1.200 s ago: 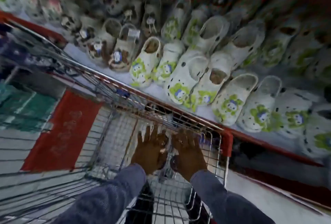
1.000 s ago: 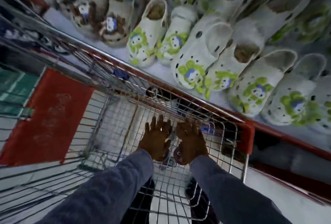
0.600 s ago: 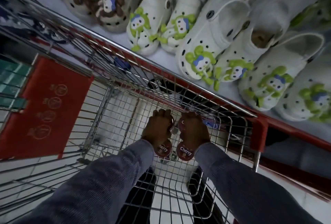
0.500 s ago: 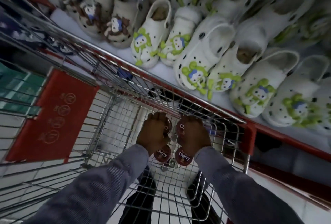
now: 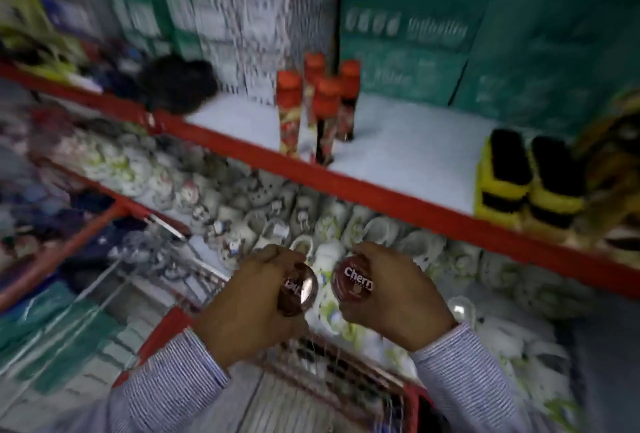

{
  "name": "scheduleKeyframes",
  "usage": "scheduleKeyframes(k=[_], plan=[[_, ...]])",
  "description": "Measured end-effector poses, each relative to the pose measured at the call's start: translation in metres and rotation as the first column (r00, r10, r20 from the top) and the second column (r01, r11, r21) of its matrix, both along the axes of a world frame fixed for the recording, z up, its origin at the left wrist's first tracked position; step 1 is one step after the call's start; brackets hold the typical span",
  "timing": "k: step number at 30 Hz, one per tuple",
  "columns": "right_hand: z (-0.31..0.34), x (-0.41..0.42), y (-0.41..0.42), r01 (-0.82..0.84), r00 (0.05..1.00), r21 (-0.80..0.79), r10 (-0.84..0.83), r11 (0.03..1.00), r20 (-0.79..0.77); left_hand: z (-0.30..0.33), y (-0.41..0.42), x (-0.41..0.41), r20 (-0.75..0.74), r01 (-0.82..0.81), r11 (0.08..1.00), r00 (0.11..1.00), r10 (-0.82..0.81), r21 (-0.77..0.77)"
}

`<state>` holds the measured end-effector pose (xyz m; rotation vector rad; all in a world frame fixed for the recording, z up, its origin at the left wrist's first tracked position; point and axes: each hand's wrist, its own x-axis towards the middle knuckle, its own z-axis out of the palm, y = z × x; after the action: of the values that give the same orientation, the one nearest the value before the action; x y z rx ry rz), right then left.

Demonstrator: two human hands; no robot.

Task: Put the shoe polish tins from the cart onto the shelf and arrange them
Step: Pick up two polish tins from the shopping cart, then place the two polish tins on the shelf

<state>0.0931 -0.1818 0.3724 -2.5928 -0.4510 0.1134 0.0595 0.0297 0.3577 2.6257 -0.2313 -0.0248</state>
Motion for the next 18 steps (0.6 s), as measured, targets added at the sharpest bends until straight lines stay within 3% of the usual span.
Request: scheduleKeyframes(k=[6,11,18], plan=[[0.090,0.022,-0.033,0.101,0.976,-0.020,-0.095,0.995,0.197,0.096,-0.035,0.040,0.230,0.067,0.998,0.971,-0.068,0.015],[0.123,0.055,-0.049,0.196,0.964,0.003,-0.193,0.981,0.183,0.128,-0.065,0.089,0.254,0.089,0.995,0.962,-0.095,0.038],[0.114,0.140,-0.058,0.286,0.953,-0.050,-0.279,0.957,0.115,0.134,-0.101,0.187,0.154,0.089,0.989,0.982,-0.107,0.114]])
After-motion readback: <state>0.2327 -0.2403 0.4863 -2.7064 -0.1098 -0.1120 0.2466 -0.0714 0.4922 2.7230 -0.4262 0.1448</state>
